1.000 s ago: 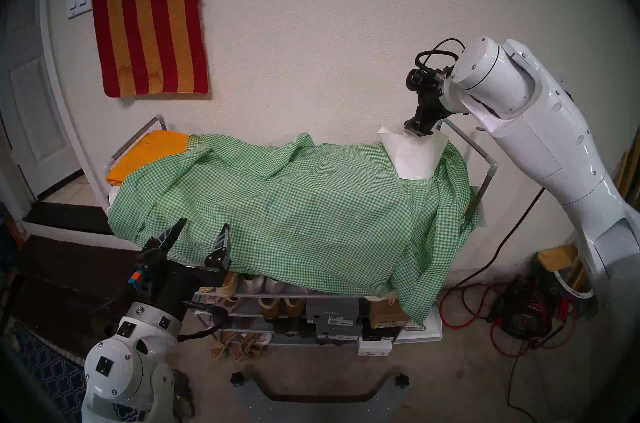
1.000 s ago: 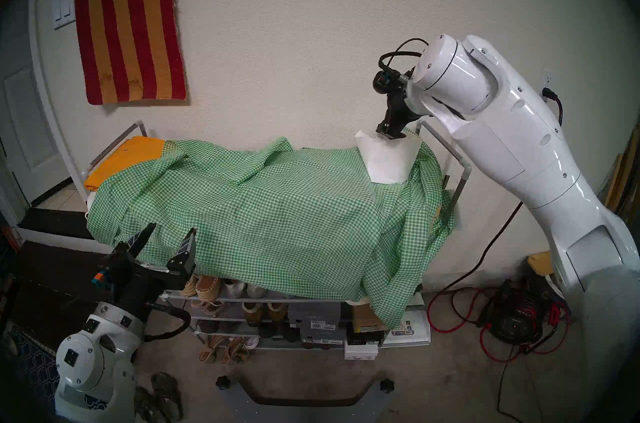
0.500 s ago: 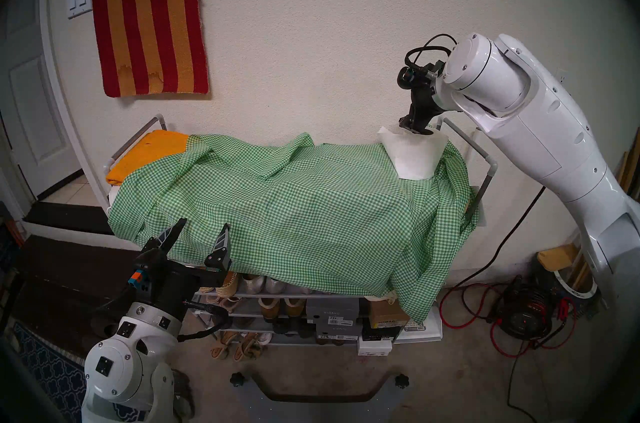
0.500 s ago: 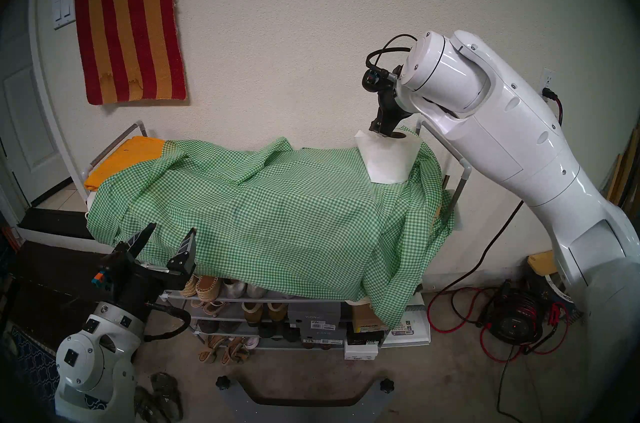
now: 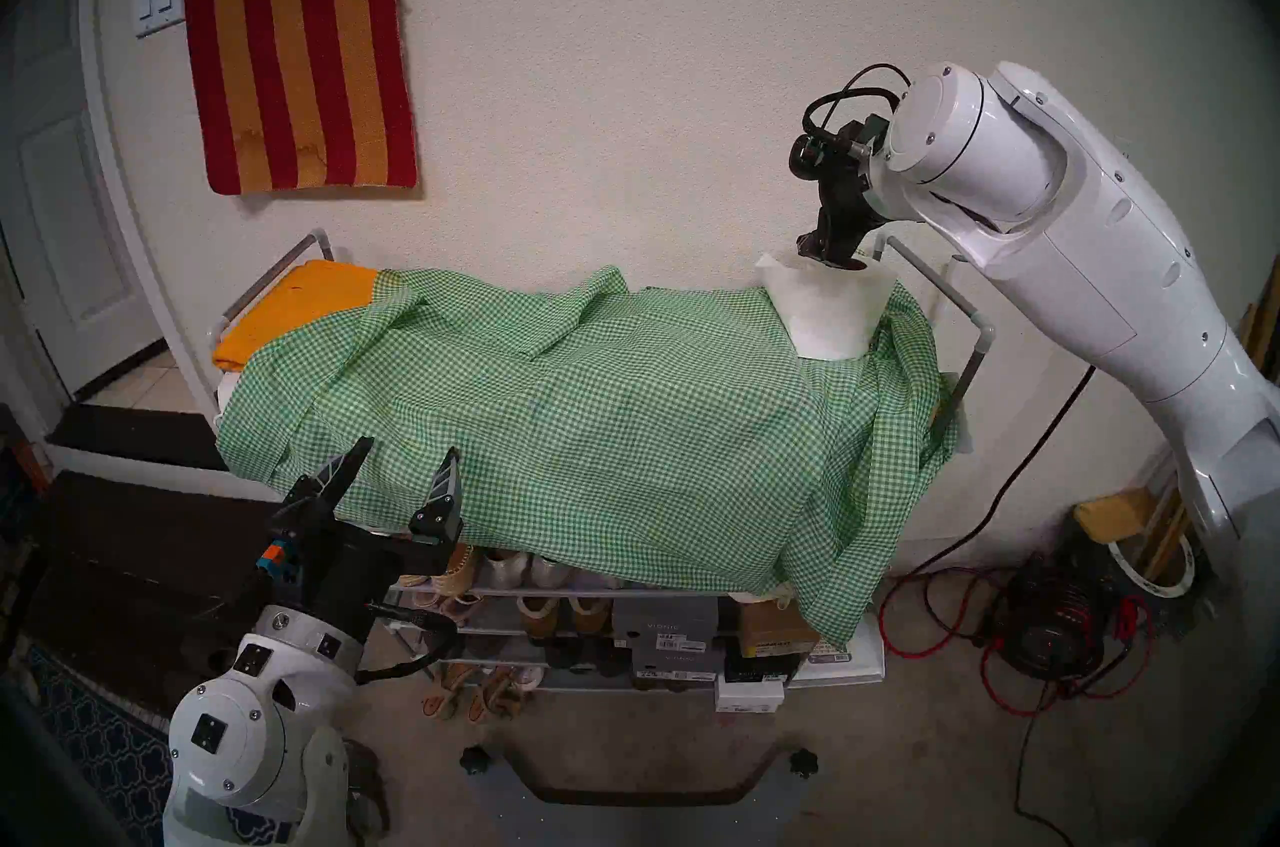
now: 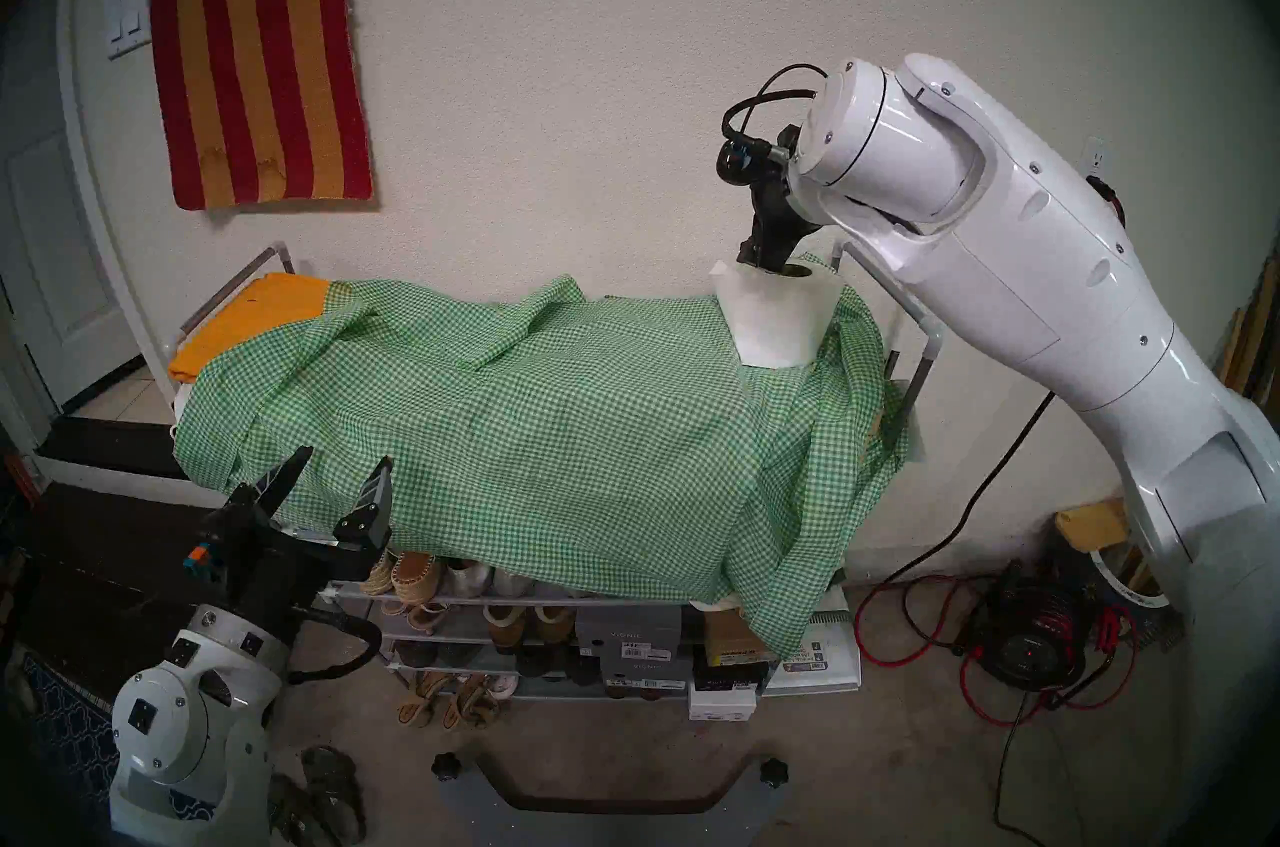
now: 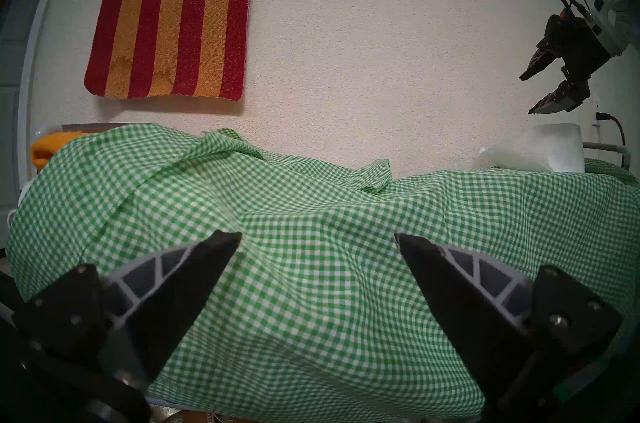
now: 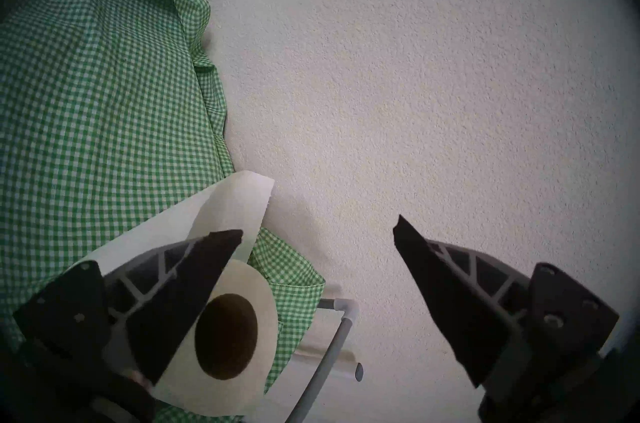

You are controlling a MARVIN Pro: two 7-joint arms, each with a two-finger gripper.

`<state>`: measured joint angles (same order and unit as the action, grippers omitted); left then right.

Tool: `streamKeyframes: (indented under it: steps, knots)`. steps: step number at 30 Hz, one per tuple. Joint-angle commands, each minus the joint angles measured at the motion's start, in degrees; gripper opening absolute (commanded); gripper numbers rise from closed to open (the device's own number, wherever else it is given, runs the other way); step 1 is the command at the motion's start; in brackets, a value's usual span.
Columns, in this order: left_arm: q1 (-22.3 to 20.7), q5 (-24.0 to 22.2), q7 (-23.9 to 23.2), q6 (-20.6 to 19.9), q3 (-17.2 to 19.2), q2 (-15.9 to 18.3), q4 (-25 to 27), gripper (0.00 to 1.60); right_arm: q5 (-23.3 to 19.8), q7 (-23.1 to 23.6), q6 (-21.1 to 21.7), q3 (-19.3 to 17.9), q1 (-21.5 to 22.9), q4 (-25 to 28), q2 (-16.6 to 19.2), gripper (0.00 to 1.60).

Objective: Lift the object off the cloth, cover the shoe rack with the cloth, put the object back

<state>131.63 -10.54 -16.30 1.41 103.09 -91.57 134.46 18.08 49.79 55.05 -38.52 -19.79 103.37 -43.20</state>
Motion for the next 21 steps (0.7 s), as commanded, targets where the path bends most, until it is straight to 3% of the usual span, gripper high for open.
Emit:
streamKeyframes:
  steps: [1, 21]
  knots:
    - [0.0, 0.0, 0.1, 0.0, 0.1, 0.0, 0.0, 1.60, -0.7, 4.2, -0.1, 1.7, 2.1, 1.2, 1.4, 1.60]
    - [0.0, 0.0, -0.1, 0.0, 0.1, 0.0, 0.0, 1.60, -3.6, 3.8, -0.1, 5.5, 5.2, 7.3, 5.1, 1.60]
